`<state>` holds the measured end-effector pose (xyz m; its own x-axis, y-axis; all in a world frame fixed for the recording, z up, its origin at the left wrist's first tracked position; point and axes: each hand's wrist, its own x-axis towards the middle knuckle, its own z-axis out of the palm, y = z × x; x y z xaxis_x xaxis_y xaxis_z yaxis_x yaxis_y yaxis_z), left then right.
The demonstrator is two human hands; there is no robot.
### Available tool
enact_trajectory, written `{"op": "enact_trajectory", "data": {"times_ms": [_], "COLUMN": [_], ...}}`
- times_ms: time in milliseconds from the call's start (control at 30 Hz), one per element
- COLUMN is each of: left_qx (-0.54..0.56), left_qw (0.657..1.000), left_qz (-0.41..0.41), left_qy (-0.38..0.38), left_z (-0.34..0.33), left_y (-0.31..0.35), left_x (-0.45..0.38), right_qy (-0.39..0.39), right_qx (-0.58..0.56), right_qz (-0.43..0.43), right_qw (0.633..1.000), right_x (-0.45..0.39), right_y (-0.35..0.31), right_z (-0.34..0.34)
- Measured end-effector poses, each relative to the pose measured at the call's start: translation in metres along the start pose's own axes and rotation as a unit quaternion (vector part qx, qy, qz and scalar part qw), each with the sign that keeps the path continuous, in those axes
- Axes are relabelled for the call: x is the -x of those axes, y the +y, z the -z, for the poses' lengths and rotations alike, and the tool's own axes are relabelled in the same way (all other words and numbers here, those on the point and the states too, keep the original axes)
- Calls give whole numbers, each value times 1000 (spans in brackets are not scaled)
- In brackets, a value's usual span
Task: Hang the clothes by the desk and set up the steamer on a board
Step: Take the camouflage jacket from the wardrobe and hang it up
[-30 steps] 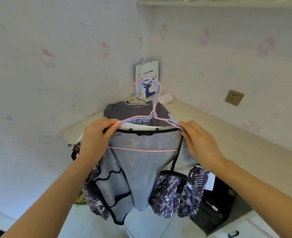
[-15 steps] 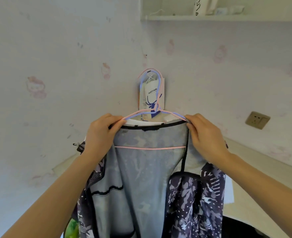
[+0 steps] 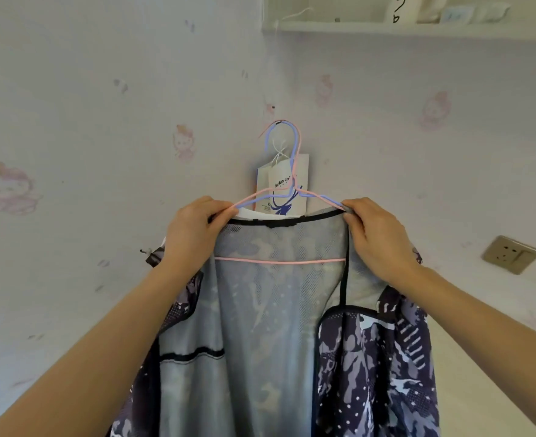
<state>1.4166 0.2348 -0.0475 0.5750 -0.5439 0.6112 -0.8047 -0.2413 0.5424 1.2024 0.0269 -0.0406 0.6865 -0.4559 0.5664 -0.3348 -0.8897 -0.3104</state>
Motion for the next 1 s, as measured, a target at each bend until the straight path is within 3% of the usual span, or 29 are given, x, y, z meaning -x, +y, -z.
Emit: {"op": "enact_trajectory", "data": {"times_ms": [267,433,700,900,1000], "left_qx": [-27,-40,-83,-90,-71], "left_qw": [997,987,937,896,887], "left_qz": [71,129,271,291,311], "left_qy": [-32,-90,-201,-324,-333], "left_z": [-57,-103,-154,-171,-177], "left_y": [-54,-102,-203,-266,-279], "left_x": [-61,-79,-53,-11,2], "right_qy": [-57,-110,-194,-262,-281], "right_qx": [-46,-66,-94,-92,-88], "right_qz": [-20,-53,-117,-148,-137], "right_qw": [997,990,969,949,946], "right_x": [-77,-99,-96,-84,-76], "right_y": [50,83,132,156,164], "right_z": [-74,-138,-248,-310,-328]}}
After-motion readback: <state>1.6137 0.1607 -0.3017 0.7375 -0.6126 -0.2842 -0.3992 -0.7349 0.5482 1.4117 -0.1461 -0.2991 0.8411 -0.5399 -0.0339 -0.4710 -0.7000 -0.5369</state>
